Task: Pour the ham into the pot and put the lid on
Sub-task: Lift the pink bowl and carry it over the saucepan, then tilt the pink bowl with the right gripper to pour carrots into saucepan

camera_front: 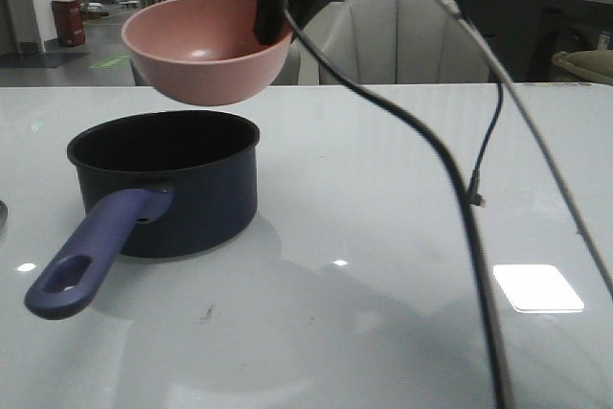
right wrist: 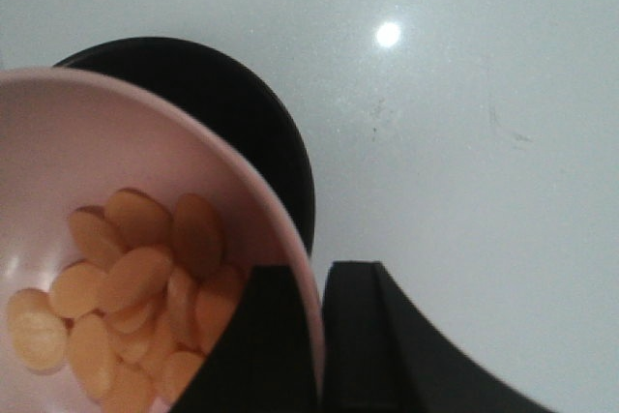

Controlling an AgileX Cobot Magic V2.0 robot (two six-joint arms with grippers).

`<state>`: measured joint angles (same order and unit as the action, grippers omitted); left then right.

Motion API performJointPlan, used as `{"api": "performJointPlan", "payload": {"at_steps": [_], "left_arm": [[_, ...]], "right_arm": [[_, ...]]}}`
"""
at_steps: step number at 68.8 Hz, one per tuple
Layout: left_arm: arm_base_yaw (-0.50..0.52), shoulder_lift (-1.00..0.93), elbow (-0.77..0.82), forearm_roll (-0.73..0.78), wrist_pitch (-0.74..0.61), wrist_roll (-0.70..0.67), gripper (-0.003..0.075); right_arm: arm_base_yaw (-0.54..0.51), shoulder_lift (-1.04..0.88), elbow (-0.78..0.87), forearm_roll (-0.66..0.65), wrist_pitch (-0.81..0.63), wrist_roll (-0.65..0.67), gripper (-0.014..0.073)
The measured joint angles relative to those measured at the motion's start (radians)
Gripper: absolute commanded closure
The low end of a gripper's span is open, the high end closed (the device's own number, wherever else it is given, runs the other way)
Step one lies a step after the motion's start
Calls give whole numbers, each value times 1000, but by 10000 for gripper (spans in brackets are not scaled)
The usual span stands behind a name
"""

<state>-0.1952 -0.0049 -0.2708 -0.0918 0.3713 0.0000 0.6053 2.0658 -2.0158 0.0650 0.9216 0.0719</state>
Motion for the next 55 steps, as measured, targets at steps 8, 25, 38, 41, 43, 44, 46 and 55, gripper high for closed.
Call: {"api": "performJointPlan", "payload": {"at_steps": [8,25,38,41,43,44,46,55], "left_arm": [[0,0,0,0,0,0,136],[0,0,0,0,0,0,136],[0,0,0,0,0,0,136],[0,0,0,0,0,0,136],[0,0,0,0,0,0,136],[0,0,0,0,0,0,136],[0,0,0,0,0,0,136],[0,0,0,0,0,0,136]], "right_arm": [[13,47,-43,-87,-44,32,458],[13,19,2,-146,-281,44,458],[21,-55,239,-161,-637,46,458],[21,-65,281,-163,-694,46,458],[21,-72,323,-167,-753,46,458],[21,-83,374,-175,-826,46,458],[21,-90,403,-182,-871,42,458],[21,-104,549,-236,-1124,-21,458]]}}
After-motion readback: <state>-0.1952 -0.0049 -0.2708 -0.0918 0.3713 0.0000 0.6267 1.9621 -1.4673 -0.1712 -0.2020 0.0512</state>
